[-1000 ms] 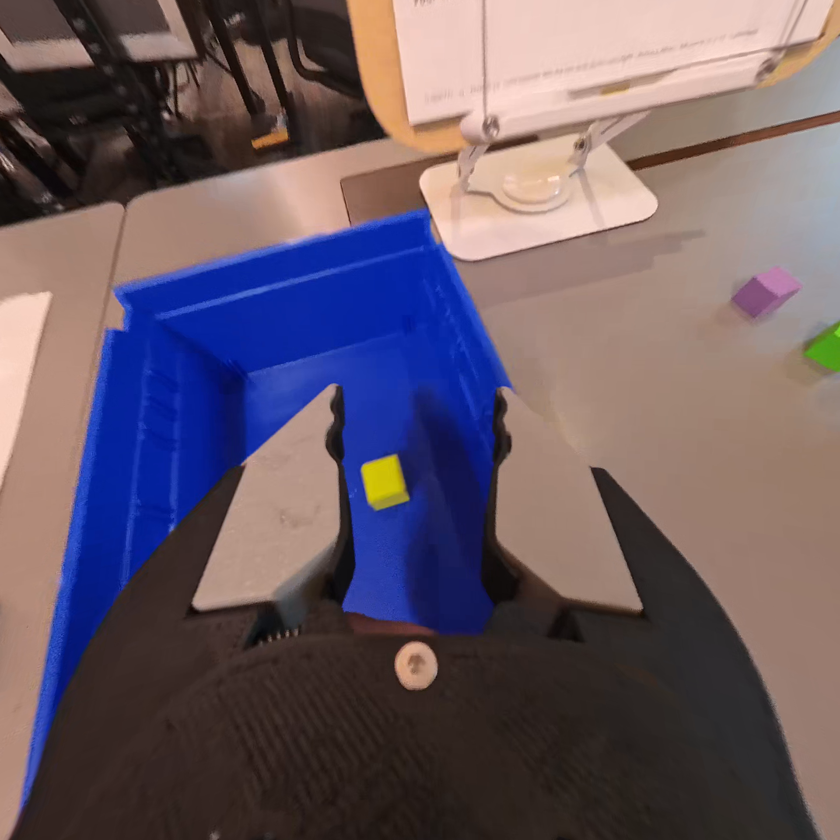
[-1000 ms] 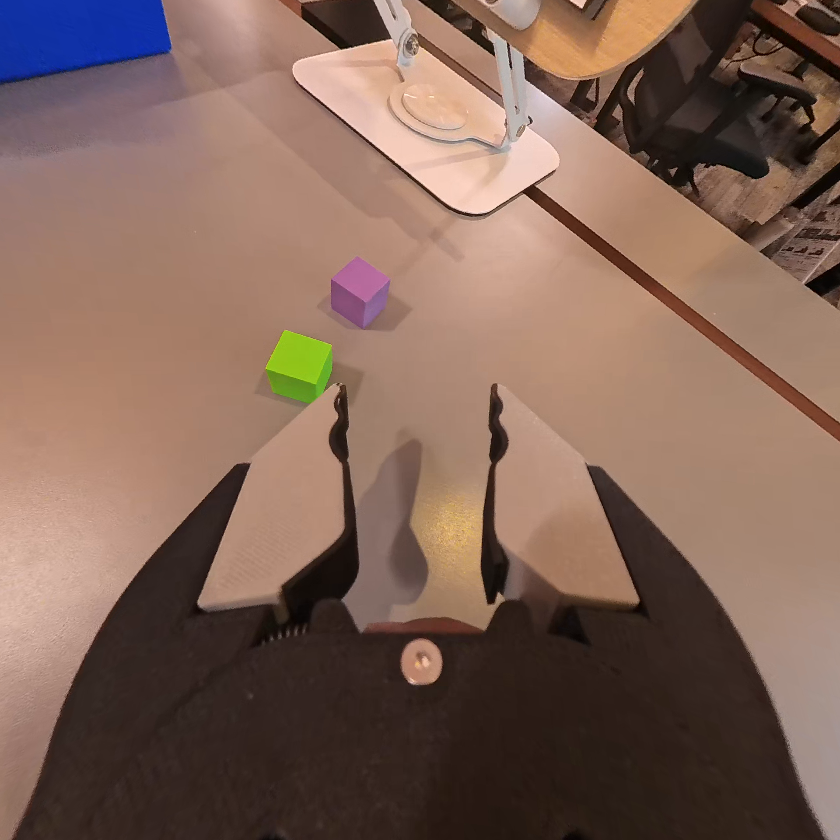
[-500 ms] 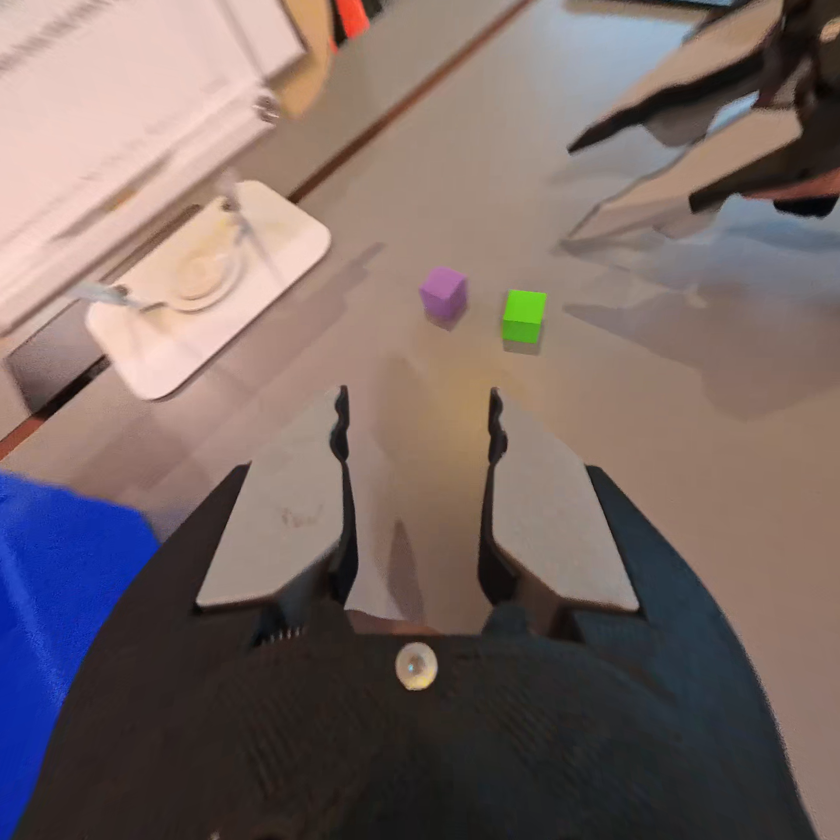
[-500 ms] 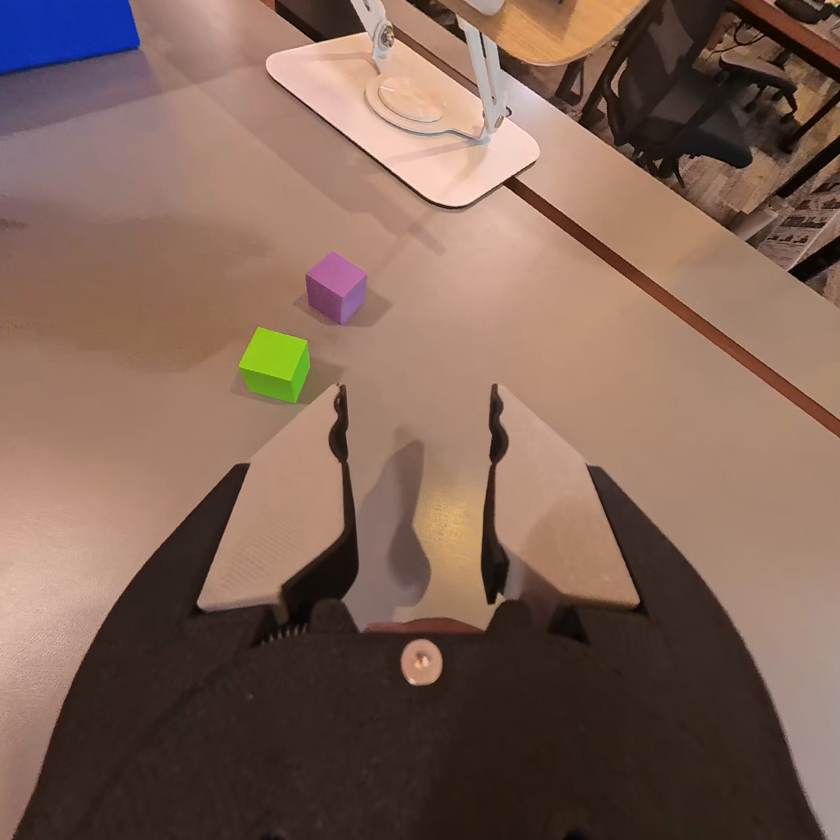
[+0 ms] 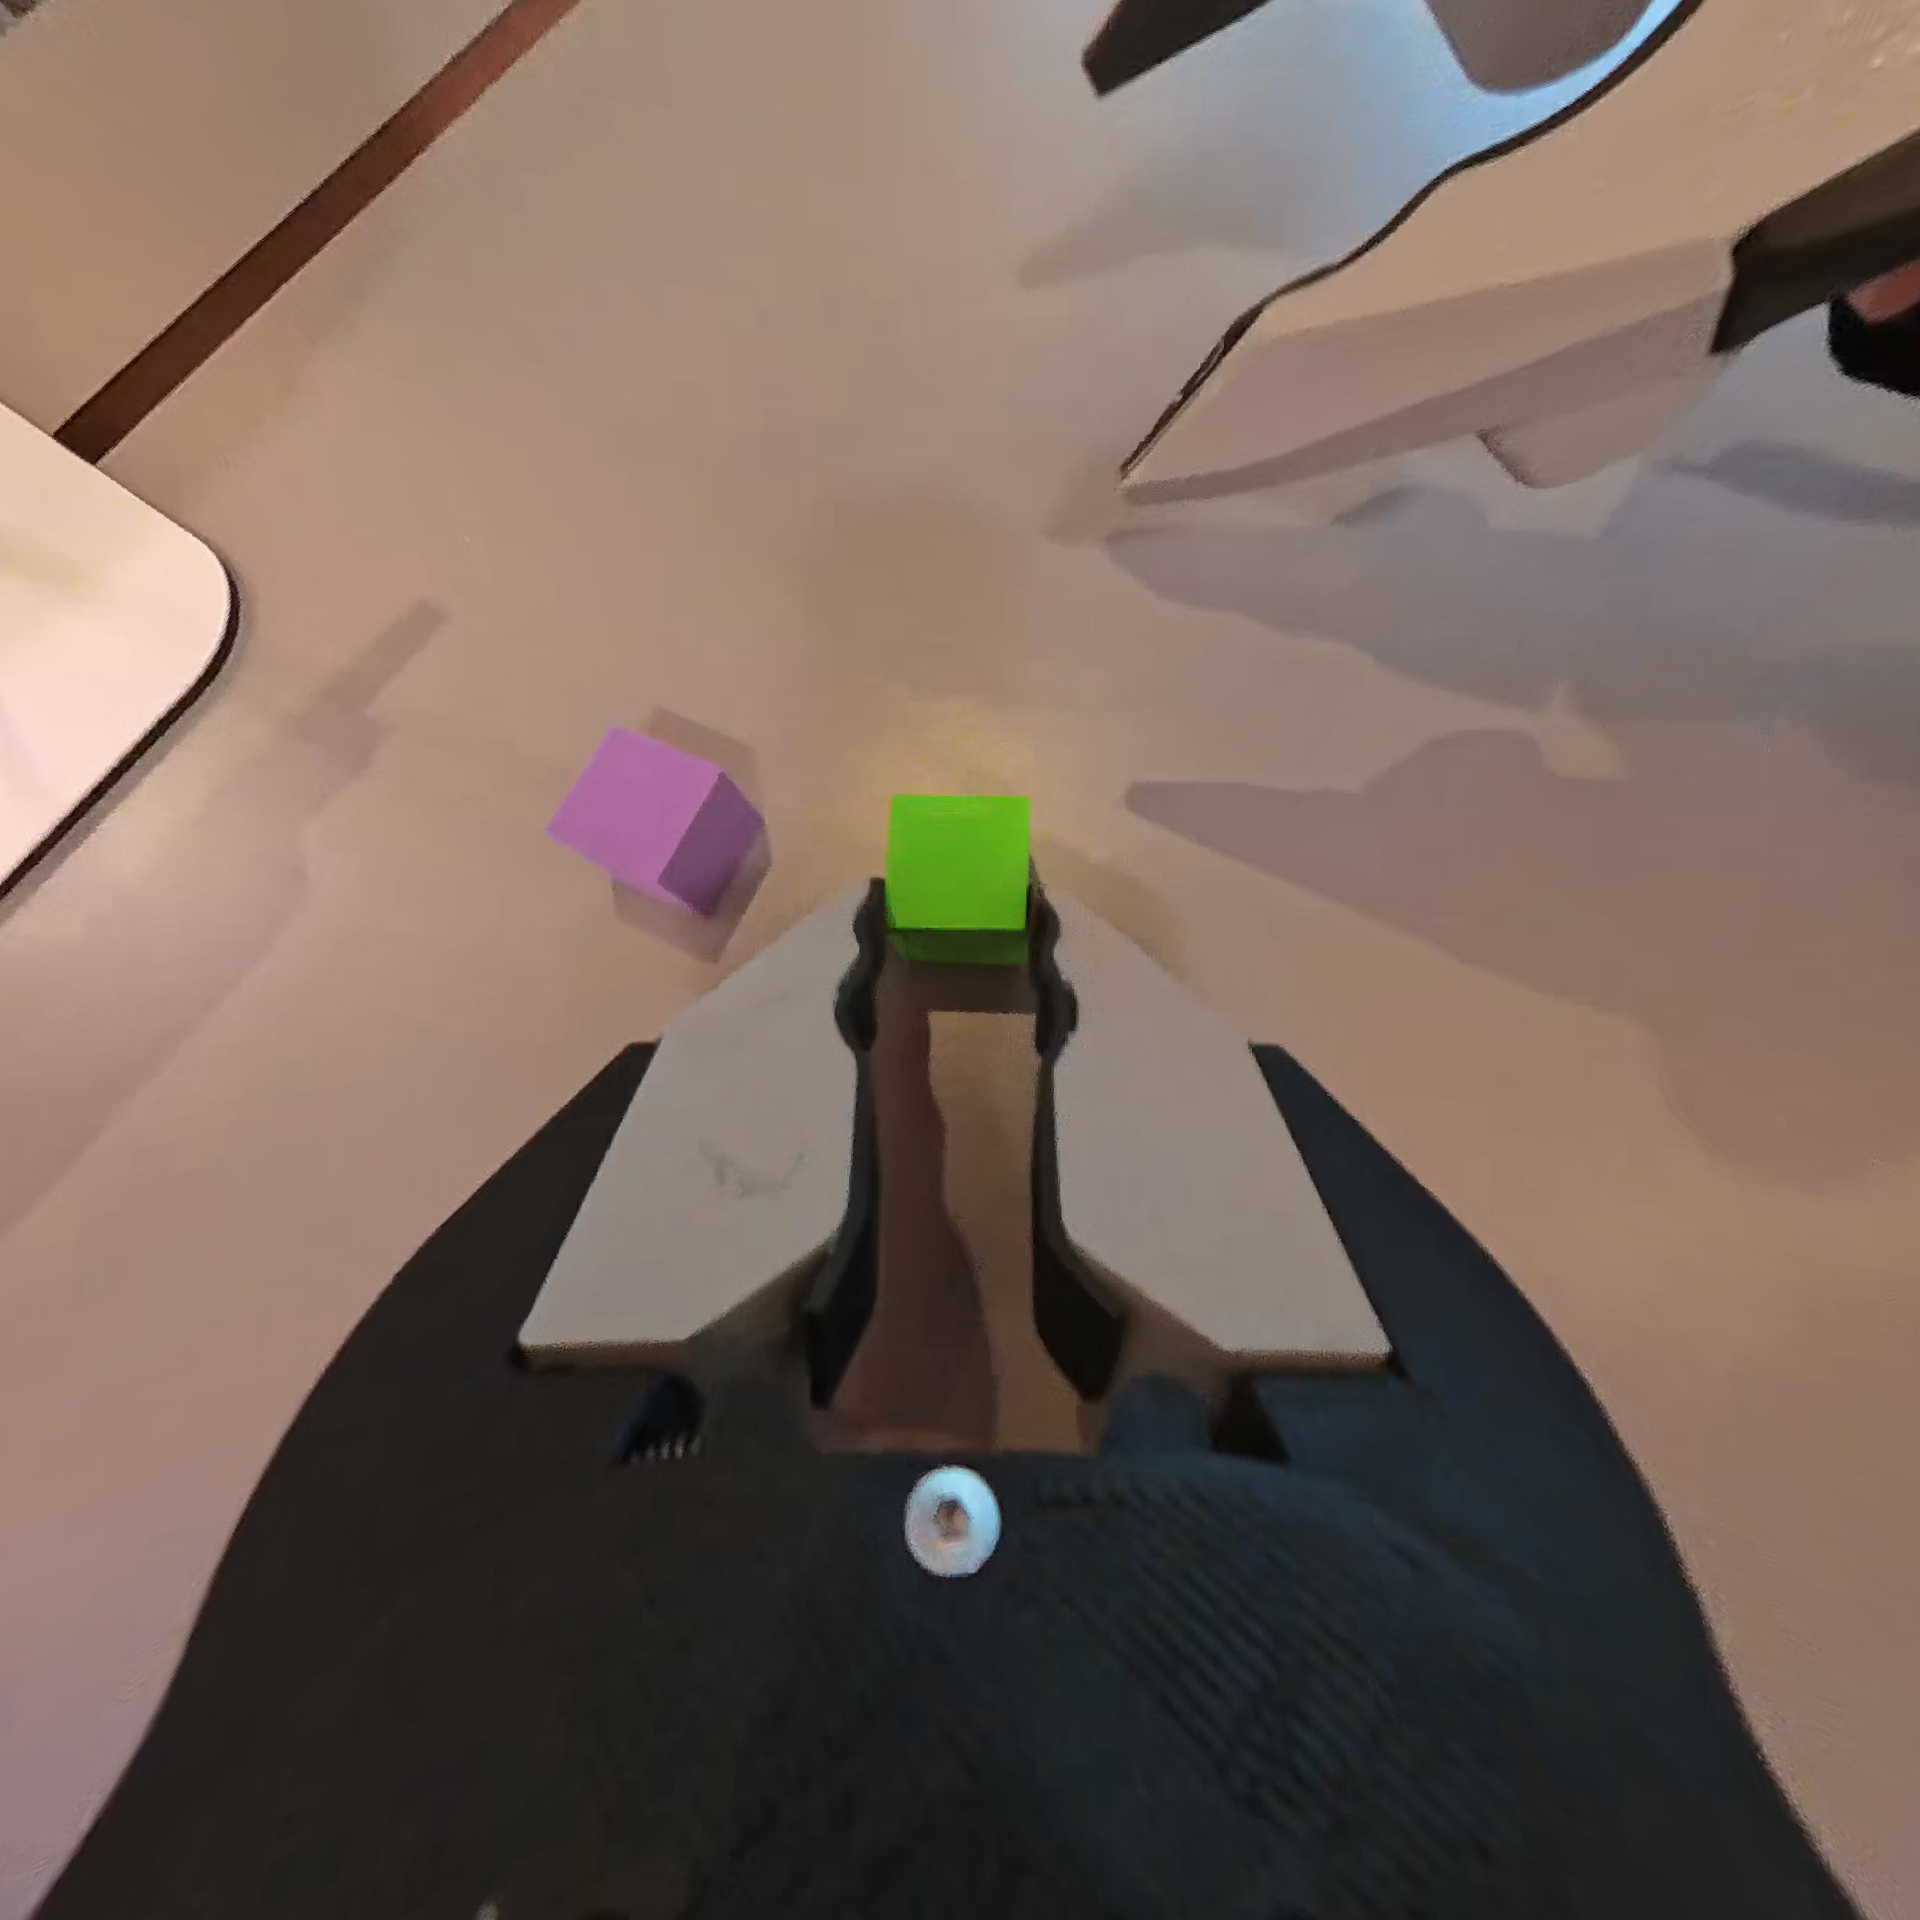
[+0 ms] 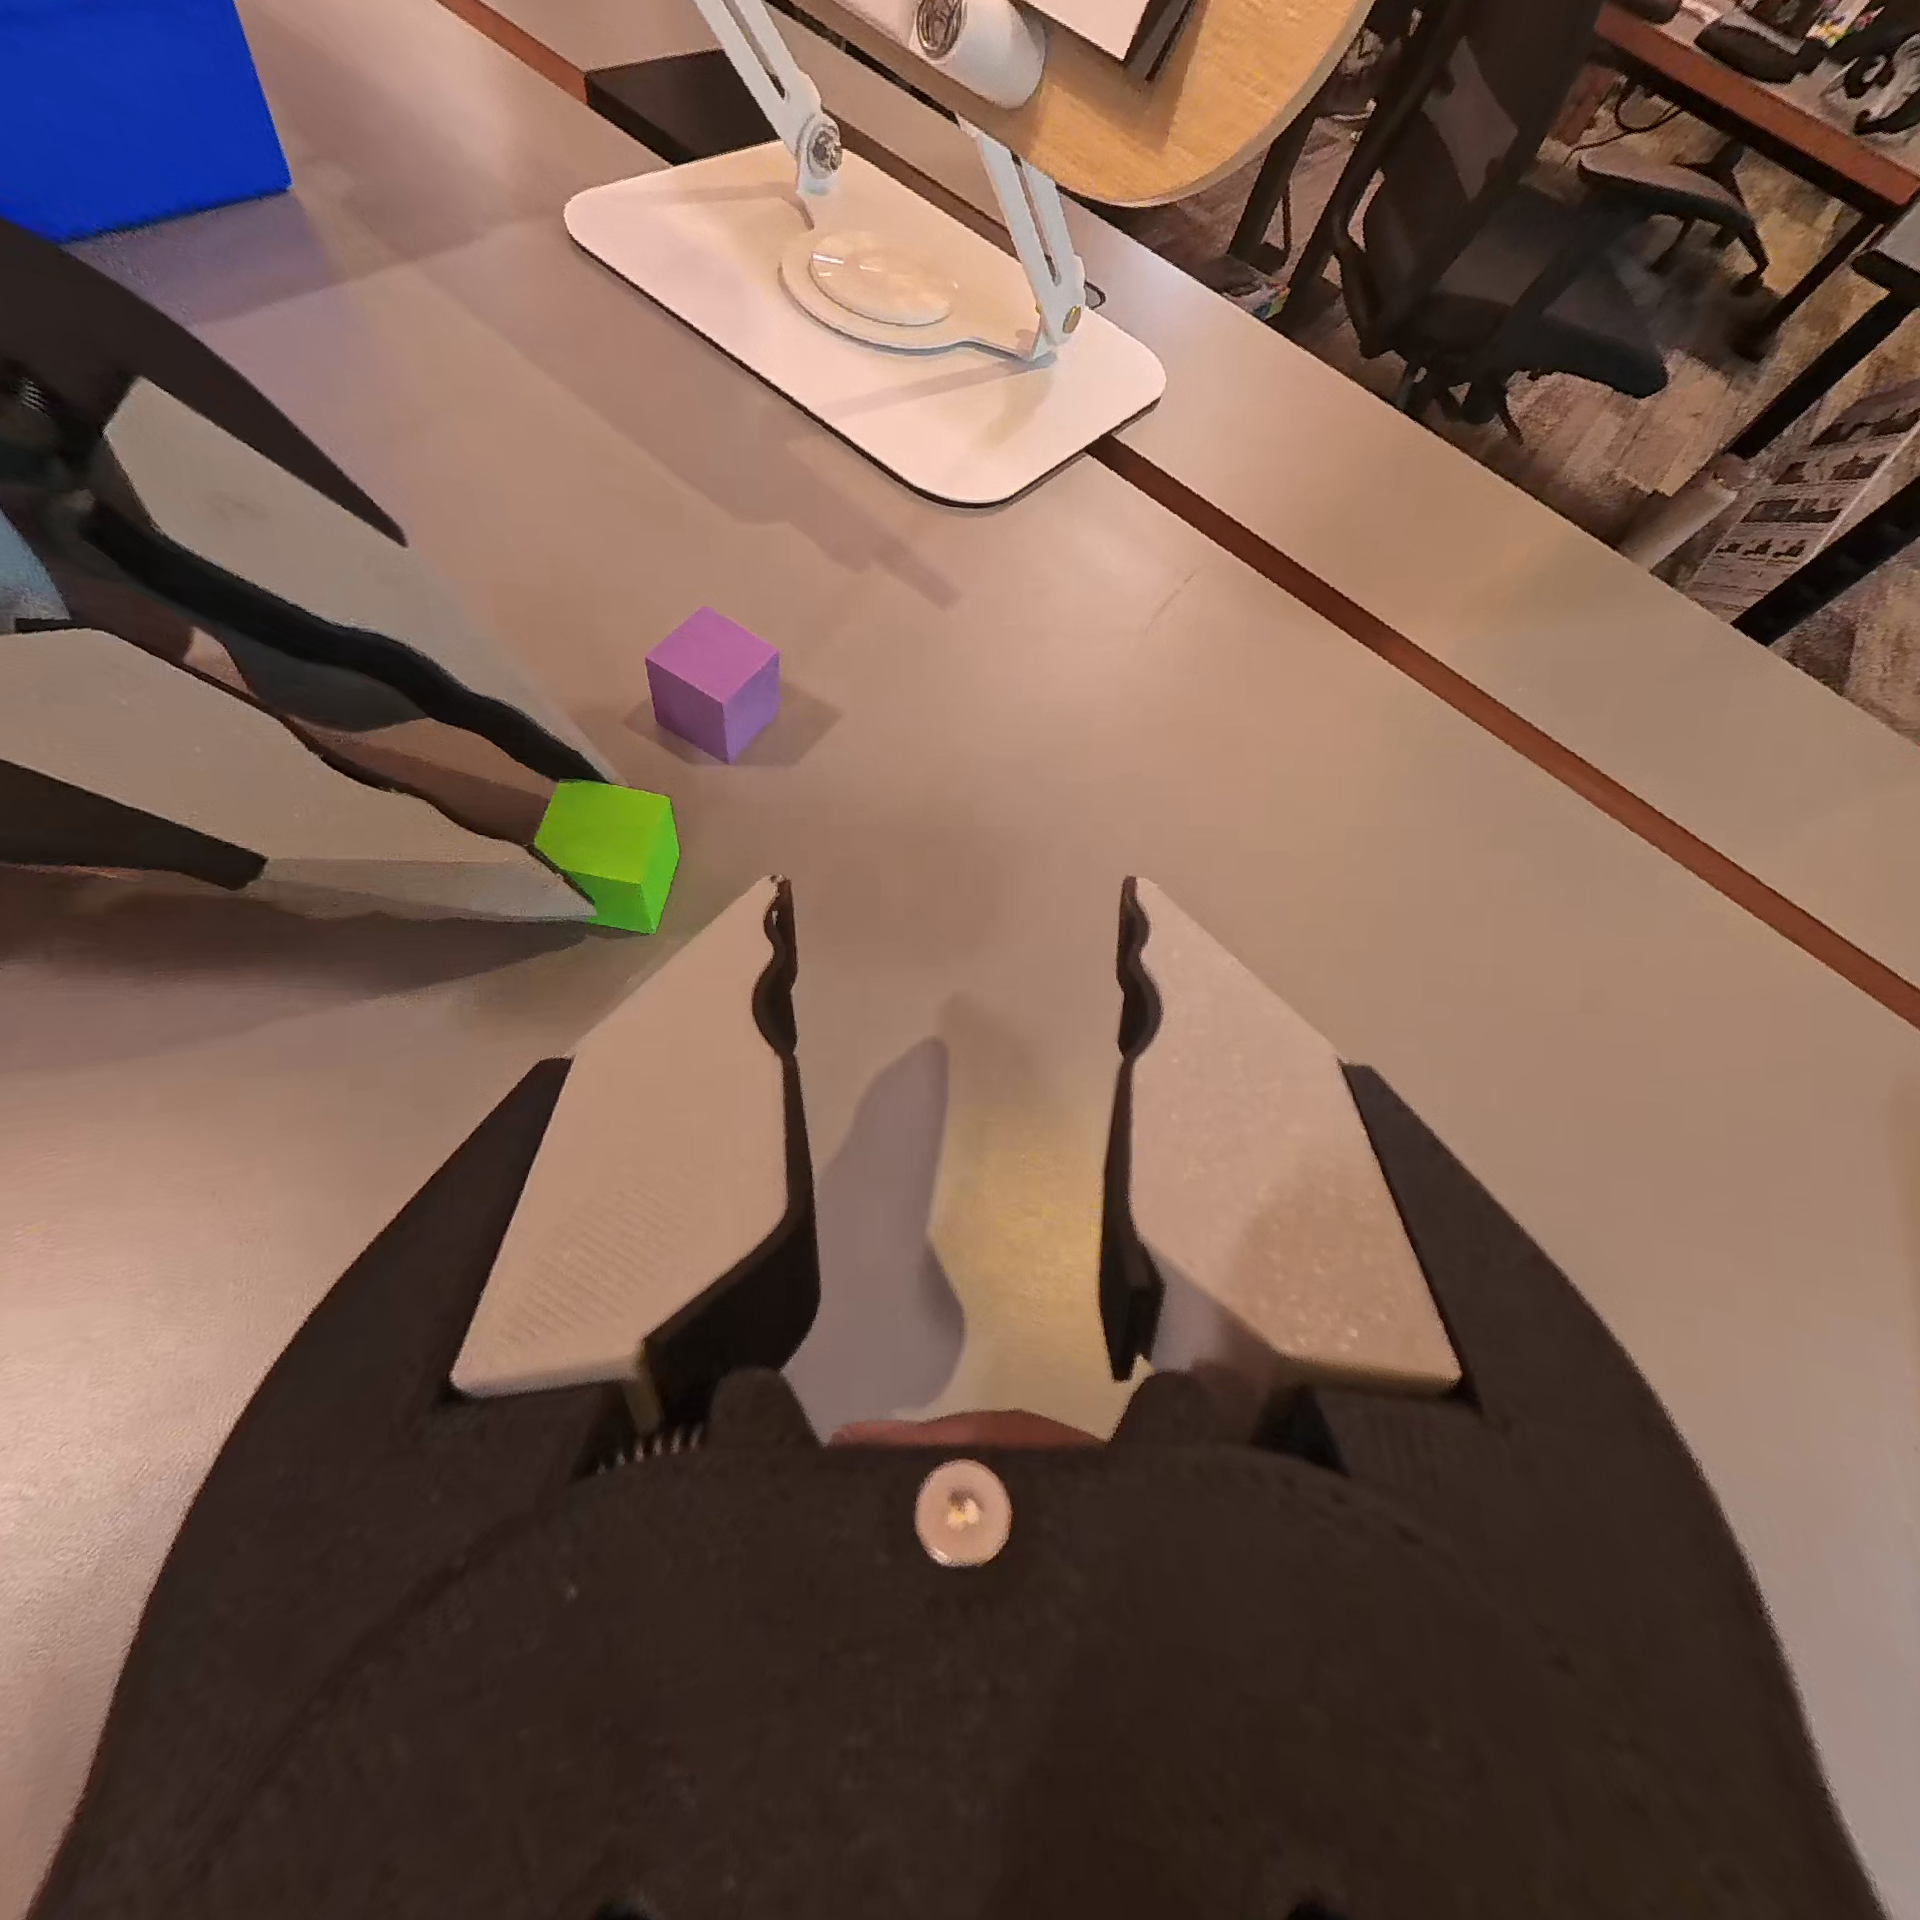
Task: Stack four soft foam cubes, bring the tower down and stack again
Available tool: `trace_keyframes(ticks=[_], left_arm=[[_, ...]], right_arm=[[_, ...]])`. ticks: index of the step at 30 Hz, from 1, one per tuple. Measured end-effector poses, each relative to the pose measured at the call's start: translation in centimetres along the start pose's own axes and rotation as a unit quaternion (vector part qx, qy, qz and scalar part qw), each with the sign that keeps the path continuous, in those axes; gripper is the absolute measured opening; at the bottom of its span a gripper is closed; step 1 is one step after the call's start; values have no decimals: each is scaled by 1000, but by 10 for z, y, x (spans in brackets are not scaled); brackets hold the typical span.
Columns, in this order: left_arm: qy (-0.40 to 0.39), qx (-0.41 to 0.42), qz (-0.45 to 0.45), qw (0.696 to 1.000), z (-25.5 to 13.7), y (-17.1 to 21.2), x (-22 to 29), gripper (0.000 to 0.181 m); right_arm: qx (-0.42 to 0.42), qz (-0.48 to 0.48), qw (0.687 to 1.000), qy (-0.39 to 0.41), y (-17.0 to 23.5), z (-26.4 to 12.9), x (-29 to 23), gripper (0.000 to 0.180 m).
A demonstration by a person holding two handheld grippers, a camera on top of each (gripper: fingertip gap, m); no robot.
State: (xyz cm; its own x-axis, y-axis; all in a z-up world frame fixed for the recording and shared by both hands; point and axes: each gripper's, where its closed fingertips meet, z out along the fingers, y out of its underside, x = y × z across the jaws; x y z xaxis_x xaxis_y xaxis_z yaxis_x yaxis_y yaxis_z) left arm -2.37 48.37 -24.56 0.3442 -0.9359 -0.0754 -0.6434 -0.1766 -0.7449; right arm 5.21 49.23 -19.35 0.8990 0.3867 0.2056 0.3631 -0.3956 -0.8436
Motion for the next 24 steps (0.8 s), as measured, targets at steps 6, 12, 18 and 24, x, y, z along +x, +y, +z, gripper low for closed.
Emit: trace_keyframes(ticks=[6, 12, 18, 24], left_arm=[[-69, 44, 7, 997, -49, -10, -23, 24], [-195, 137, 0, 971, -199, -31, -74, 24], [-292, 79, -92, 949, -282, 42, -159, 25], [-277, 10, -184, 943, -266, 127, -185, 35]], right_arm=[[-2, 0, 1000, 2, 2, 1, 1, 60], [-5, -2, 1000, 2, 4, 2, 0, 59], [-14, -13, 1000, -2, 7, 6, -7, 59], [-28, -13, 1000, -5, 15, 11, -12, 60]])
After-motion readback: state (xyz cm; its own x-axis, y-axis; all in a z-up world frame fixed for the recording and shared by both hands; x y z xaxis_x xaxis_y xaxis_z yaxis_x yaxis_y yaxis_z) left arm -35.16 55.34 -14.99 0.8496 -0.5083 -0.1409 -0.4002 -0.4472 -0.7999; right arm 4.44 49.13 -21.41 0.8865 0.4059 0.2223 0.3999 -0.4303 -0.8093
